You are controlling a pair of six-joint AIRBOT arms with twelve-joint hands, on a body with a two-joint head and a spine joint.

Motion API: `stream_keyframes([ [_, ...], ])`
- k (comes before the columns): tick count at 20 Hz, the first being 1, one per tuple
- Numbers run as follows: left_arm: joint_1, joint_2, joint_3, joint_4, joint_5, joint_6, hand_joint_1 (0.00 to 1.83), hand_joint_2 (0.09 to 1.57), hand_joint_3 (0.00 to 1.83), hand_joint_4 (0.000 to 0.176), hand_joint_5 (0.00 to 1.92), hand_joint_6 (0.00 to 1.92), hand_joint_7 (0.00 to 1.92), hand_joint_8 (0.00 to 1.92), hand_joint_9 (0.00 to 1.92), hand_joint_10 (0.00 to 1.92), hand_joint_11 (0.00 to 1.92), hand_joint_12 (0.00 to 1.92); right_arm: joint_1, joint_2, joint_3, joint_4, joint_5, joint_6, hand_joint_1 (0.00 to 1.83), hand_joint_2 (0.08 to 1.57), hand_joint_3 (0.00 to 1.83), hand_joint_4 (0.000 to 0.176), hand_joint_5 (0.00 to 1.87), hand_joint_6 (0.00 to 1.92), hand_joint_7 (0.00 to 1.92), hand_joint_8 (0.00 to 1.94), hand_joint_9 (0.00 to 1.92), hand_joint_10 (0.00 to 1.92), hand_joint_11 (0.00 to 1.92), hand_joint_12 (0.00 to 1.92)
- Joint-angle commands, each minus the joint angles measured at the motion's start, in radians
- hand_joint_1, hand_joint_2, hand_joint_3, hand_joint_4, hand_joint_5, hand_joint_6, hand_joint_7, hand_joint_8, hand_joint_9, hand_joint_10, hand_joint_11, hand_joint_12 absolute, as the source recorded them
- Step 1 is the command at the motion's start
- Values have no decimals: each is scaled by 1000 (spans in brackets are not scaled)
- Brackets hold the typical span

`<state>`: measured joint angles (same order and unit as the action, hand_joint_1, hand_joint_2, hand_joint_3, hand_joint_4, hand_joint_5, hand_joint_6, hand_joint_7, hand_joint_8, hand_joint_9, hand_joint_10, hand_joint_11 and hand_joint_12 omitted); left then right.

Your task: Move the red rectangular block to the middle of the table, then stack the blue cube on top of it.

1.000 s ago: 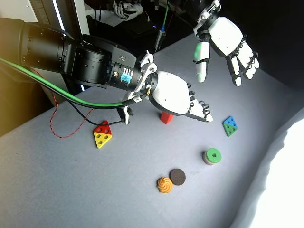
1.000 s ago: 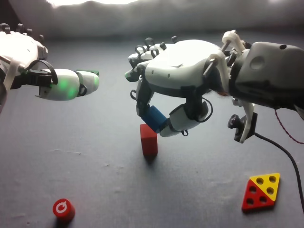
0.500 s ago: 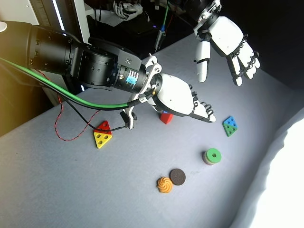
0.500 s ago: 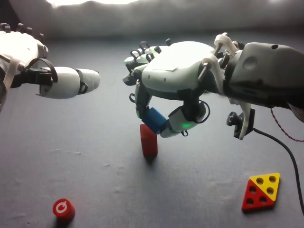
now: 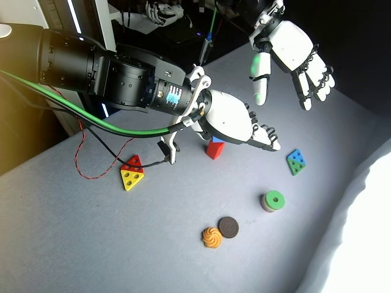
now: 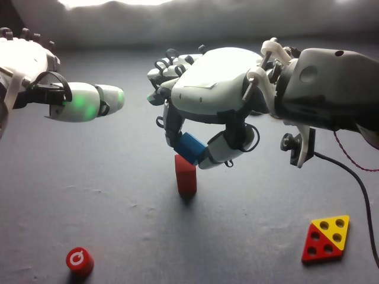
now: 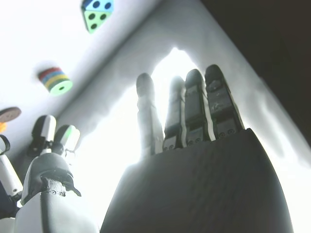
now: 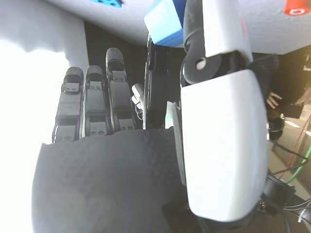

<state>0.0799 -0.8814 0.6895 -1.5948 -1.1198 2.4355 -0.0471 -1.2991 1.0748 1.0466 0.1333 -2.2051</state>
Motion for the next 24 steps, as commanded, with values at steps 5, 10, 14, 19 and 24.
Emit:
stream_keyframes([
  [5, -13, 10, 7, 86, -53, 0, 27, 952, 0, 51, 400, 3, 119, 4, 56, 4, 0, 0, 13, 1, -1, -12, 38, -25, 1068, 1051, 0, 150, 1119, 758, 279, 4, 32, 7, 0, 0],
  [10, -13, 10, 7, 86, -53, 4, 3, 960, 2, 56, 389, 0, 130, 5, 73, 8, 0, 0, 8, -6, -1, -13, 38, -27, 1080, 1054, 0, 109, 1114, 767, 289, 1, 36, 2, 0, 0],
  [14, -13, 9, 7, 86, -53, 6, 42, 948, 0, 44, 384, 3, 136, 4, 63, 2, 0, 0, 2, -7, -1, -13, 40, -28, 1094, 1047, 0, 81, 1133, 735, 292, 1, 27, 5, 0, 0],
  [19, -13, 9, 7, 86, -53, 8, 44, 940, 0, 47, 410, 8, 127, 1, 64, 3, 0, 0, -1, -8, -1, -13, 43, -27, 1092, 1038, 0, 103, 1152, 704, 295, 2, 48, 3, 0, 0],
  [24, -14, 9, 7, 89, -53, 8, 29, 956, 2, 48, 401, 0, 139, 3, 75, 5, 12, 6, -8, -11, 0, -13, 50, -28, 1088, 1043, 0, 109, 1141, 720, 296, 3, 45, 6, 0, 0],
])
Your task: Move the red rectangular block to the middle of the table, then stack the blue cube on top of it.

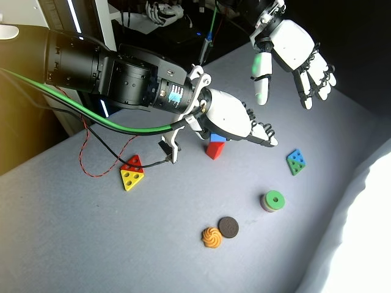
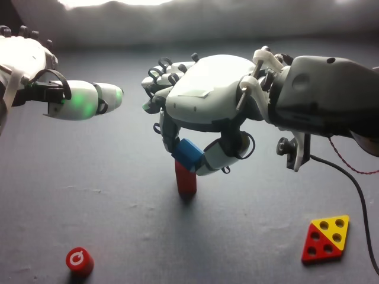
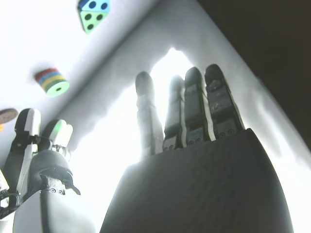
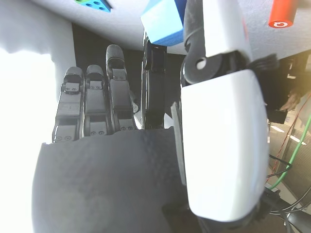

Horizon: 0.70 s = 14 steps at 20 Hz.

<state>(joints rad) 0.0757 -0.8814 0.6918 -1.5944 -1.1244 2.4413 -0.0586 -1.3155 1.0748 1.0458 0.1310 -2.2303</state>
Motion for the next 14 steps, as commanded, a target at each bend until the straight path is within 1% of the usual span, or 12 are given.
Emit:
stream_keyframes([
  [1, -11, 9, 5, 88, -49, 2, 26, 953, 0, 44, 394, 0, 126, 0, 59, 1, 0, 0, 2, 5, 0, -13, 55, -3, 1072, 1051, 1, 134, 1116, 762, 302, 3, 40, 1, 0, 0],
  [3, -11, 9, 5, 88, -49, 2, 23, 960, 3, 38, 393, 0, 118, 0, 58, 1, 0, 0, -2, 4, 0, -13, 57, -3, 1074, 1050, 0, 134, 1116, 762, 296, 1, 41, 1, 0, 0],
  [4, -11, 9, 5, 88, -49, 4, 36, 962, 4, 38, 393, 0, 117, 0, 55, 0, 0, 0, -4, 4, 0, -13, 58, -3, 1087, 1048, 0, 98, 1126, 748, 307, 3, 51, 4, 0, 0],
  [5, -11, 9, 5, 88, -49, 4, 37, 962, 3, 38, 393, 0, 125, 4, 58, 1, 0, 0, -5, 3, 1, -13, 60, -3, 1083, 1059, 3, 88, 1098, 791, 287, 1, 13, 8, 0, 0],
  [6, -11, 9, 5, 88, -49, 5, 38, 958, 1, 38, 405, 4, 127, 3, 63, 3, 0, 0, -8, 1, 2, -13, 62, -3, 1093, 1053, 0, 73, 1118, 759, 294, 1, 25, 8, 0, 0],
  [7, -11, 9, 5, 88, -49, 5, 38, 958, 1, 38, 405, 4, 127, 3, 63, 3, 0, 0, -9, 0, 3, -13, 63, -3, 1093, 1053, 0, 73, 1118, 759, 294, 1, 25, 8, 0, 0],
  [8, -12, 9, 5, 89, -49, 6, 30, 960, 2, 42, 401, 2, 123, 1, 65, 3, 0, 0, -10, -1, 4, -13, 65, -3, 1087, 1059, 0, 80, 1102, 787, 294, 2, 22, 4, 0, 0],
  [9, -12, 9, 5, 89, -49, 6, 29, 958, 1, 43, 407, 5, 127, 3, 69, 5, 0, 0, -10, -1, 4, -13, 65, -3, 1074, 1052, 0, 132, 1117, 761, 311, 5, 49, 10, 0, 0],
  [11, -12, 9, 5, 89, -49, 6, 16, 955, 0, 43, 389, 0, 109, 0, 54, 0, 0, 0, -11, -2, 5, -13, 66, -3, 1076, 1047, 0, 135, 1127, 744, 303, 0, 56, 8, 5, 2],
  [12, -12, 9, 5, 89, -49, 6, 14, 958, 1, 45, 396, 3, 115, 3, 59, 3, 0, 0, -12, -3, 5, -13, 66, -3, 1078, 1052, 1, 117, 1115, 763, 294, 0, 44, 3, 0, 0],
  [13, -12, 9, 5, 89, -49, 6, 23, 961, 2, 41, 395, 3, 127, 8, 62, 4, 0, 0, -13, -4, 5, -13, 66, -3, 1089, 1055, 1, 81, 1111, 769, 300, 2, 38, 1, 0, 0],
  [14, -12, 9, 5, 89, -49, 6, 45, 957, 0, 45, 387, 0, 124, 6, 63, 4, 0, 0, -13, -5, 5, -13, 66, -3, 1086, 1053, 0, 93, 1115, 762, 300, 1, 48, 4, 0, 0],
])
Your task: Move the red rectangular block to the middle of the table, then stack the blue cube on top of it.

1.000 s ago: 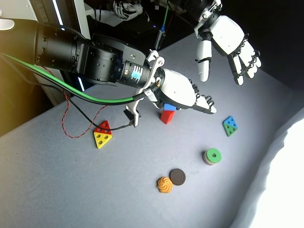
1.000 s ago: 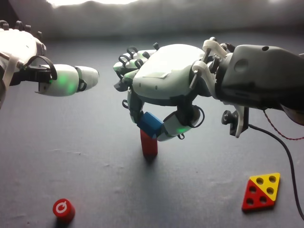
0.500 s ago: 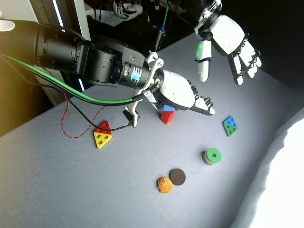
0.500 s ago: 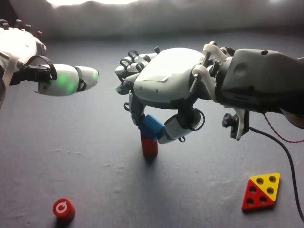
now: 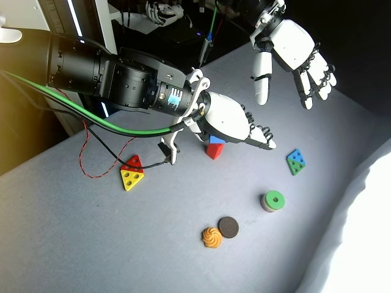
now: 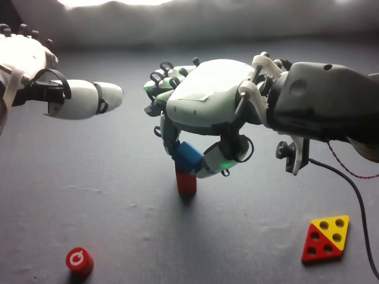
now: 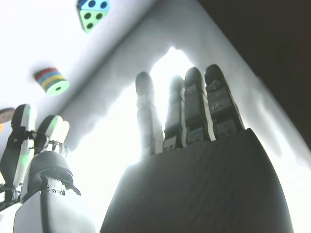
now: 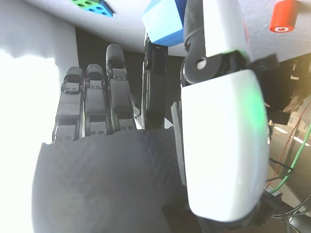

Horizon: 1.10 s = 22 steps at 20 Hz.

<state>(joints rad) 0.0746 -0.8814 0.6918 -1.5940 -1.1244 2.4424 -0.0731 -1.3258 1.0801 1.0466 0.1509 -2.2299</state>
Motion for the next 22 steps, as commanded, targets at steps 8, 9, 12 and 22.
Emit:
stream_keyframes([
  [8, -15, 8, 6, 89, -49, 4, 41, 963, 2, 43, 401, 1, 123, 1, 58, 0, 0, 0, 0, 5, 0, -14, 46, -3, 1051, 1063, 2, 172, 1068, 827, 227, 0, 14, 0, 0, 0],
  [9, -15, 8, 6, 89, -49, 5, 40, 961, 1, 43, 401, 2, 125, 2, 58, 1, 0, 0, 0, 5, 0, -14, 46, -3, 1027, 1001, 0, 82, 955, 365, 209, 1, 5, 1, 0, 0],
  [12, -16, 8, 6, 88, -49, 7, 45, 967, 3, 55, 413, 5, 131, 6, 67, 5, 0, 0, 0, 5, 2, -14, 46, -6, 993, 957, 0, 76, 951, 21, 195, 0, 0, 0, 0, 0],
  [22, -18, 8, 7, 88, -51, 11, 42, 963, 0, 45, 397, 8, 133, 8, 70, 4, 0, 0, 0, 4, 11, -14, 46, -7, 890, 943, 0, 115, 823, 0, 128, 0, 0, 0, 0, 0],
])
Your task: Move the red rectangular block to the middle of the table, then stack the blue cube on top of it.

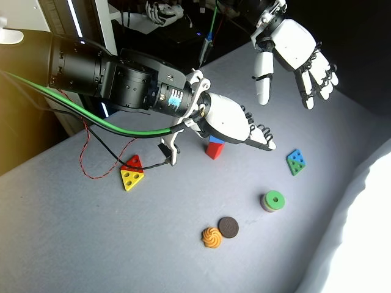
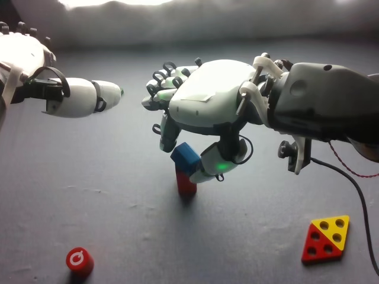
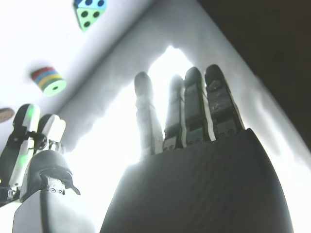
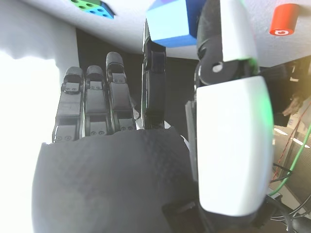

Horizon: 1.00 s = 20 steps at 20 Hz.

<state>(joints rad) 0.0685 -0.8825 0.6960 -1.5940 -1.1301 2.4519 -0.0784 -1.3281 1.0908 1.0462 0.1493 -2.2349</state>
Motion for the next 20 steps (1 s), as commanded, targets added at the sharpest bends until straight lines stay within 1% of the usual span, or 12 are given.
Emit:
stream_keyframes([
  [1, -12, 9, 3, 88, -45, 2, 42, 963, 0, 45, 397, 8, 133, 8, 70, 4, 0, 0, 5, 7, 1, -13, 47, -2, 890, 943, 0, 115, 823, 0, 128, 0, 0, 0, 0, 0],
  [2, -12, 9, 3, 88, -45, 2, 21, 964, 0, 46, 396, 7, 135, 7, 73, 5, 0, 0, 5, 7, 1, -13, 47, -2, 768, 971, 6, 135, 645, 0, 25, 0, 0, 0, 0, 0],
  [3, -12, 9, 3, 88, -46, 2, 21, 964, 0, 46, 396, 7, 135, 7, 73, 5, 0, 0, 6, 7, 1, -13, 45, -2, 768, 971, 6, 135, 645, 0, 25, 0, 0, 0, 0, 0],
  [5, -12, 9, 3, 88, -46, 2, 59, 963, 0, 38, 407, 7, 110, 0, 53, 0, 0, 0, 11, 7, 1, -13, 37, -1, 655, 959, 0, 163, 429, 0, 0, 0, 0, 0, 0, 0],
  [8, -12, 9, 3, 88, -46, 2, 34, 959, 0, 46, 389, 1, 102, 2, 48, 0, 0, 0, 20, 7, 1, -13, 32, -1, 618, 961, 1, 167, 256, 0, 0, 0, 0, 0, 0, 0],
  [11, -12, 9, 3, 87, -46, 2, 49, 959, 0, 38, 387, 1, 119, 7, 60, 5, 0, 0, 31, 11, 0, -12, 31, 2, 653, 960, 0, 149, 75, 0, 0, 0, 0, 0, 0, 0],
  [12, -12, 9, 3, 86, -46, 2, 54, 957, 0, 35, 394, 4, 121, 7, 65, 7, 0, 0, 36, 17, -1, -12, 30, 10, 640, 955, 0, 152, 31, 0, 0, 0, 0, 0, 0, 0],
  [13, -12, 9, 3, 86, -46, 2, 37, 957, 0, 36, 373, 0, 119, 5, 63, 5, 0, 0, 42, 28, -4, -11, 28, 19, 611, 962, 1, 142, 5, 0, 0, 0, 0, 0, 0, 0],
  [15, -15, 9, 2, 86, -50, 2, 33, 956, 0, 20, 345, 0, 119, 5, 55, 1, 0, 0, 44, 62, -22, -11, 36, 35, 610, 939, 0, 80, 0, 0, 0, 0, 0, 0, 0, 0],
  [16, -15, 8, 2, 86, -50, 2, 35, 955, 0, 19, 341, 0, 119, 4, 55, 1, 0, 0, 39, 88, -46, -12, 72, 39, 634, 929, 0, 64, 0, 0, 0, 0, 0, 0, 0, 0],
  [18, -17, 8, 2, 86, -52, 2, 48, 951, 0, 0, 238, 0, 99, 0, 35, 0, 0, 0, 28, 143, -92, -14, 110, 81, 617, 939, 0, 9, 0, 0, 0, 0, 0, 0, 0, 0],
  [20, -18, 8, 1, 85, -52, 4, 54, 953, 0, 0, 163, 0, 106, 4, 39, 3, 0, 0, 27, 209, -140, -16, 122, 167, 596, 918, 0, 0, 0, 0, 0, 0, 0, 0, 0, 0],
])
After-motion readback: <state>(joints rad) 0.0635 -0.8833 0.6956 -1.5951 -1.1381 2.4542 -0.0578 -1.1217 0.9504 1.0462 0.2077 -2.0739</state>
